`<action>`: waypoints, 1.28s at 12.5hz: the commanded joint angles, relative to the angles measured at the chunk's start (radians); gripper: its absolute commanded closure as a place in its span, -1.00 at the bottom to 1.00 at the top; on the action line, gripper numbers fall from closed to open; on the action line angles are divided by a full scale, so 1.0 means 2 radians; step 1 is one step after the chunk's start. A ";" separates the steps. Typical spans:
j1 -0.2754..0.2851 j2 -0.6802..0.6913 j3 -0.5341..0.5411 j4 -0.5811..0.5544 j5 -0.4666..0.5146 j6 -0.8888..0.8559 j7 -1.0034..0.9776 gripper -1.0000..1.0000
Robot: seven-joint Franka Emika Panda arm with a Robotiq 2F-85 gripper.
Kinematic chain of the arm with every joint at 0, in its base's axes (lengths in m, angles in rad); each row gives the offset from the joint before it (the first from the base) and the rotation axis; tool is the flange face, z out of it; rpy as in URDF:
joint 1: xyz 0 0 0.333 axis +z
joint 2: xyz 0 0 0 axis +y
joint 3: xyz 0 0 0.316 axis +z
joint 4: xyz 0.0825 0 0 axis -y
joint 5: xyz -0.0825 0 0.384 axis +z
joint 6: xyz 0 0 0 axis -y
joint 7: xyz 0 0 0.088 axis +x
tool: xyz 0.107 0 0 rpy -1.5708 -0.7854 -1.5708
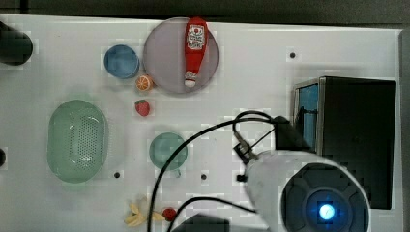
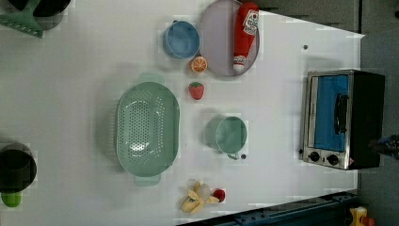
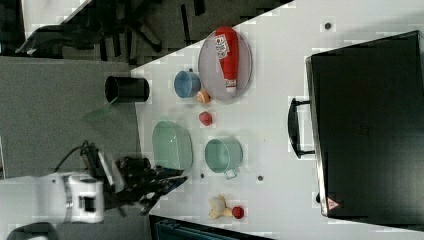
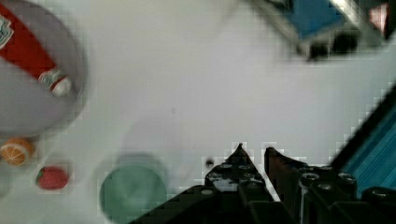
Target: Flap open oven.
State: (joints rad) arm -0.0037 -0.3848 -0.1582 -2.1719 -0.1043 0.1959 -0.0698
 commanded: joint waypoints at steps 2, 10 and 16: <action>-0.021 0.052 -0.052 -0.015 -0.004 0.077 -0.270 0.65; -0.029 0.188 -0.146 -0.015 -0.003 0.271 -0.571 0.65; -0.029 0.253 -0.145 -0.016 0.000 0.301 -0.570 0.65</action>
State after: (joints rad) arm -0.0708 0.1215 -0.4624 -2.2207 -0.1091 0.7744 -1.1641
